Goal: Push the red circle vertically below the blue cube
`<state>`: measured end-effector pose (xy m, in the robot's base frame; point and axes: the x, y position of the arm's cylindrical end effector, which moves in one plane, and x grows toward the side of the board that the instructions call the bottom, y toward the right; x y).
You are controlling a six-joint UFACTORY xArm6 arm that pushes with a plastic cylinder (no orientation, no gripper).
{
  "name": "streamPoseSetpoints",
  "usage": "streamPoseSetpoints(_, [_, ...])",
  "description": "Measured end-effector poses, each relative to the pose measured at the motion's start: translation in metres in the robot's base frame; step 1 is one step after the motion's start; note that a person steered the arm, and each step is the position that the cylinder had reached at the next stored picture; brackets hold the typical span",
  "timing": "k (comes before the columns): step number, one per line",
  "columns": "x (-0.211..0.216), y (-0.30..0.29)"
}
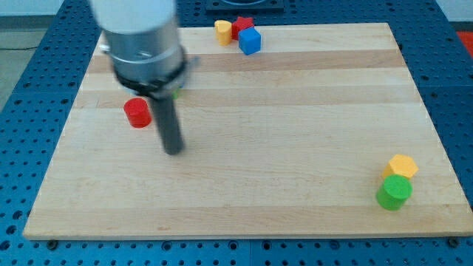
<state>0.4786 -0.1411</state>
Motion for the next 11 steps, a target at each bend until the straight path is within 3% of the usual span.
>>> streamPoseSetpoints(1, [-0.037,-0.054])
streamPoseSetpoints(4, [-0.104,-0.108])
streamPoseSetpoints(9, [-0.063,0.054])
streamPoseSetpoints(11, [-0.096,0.088])
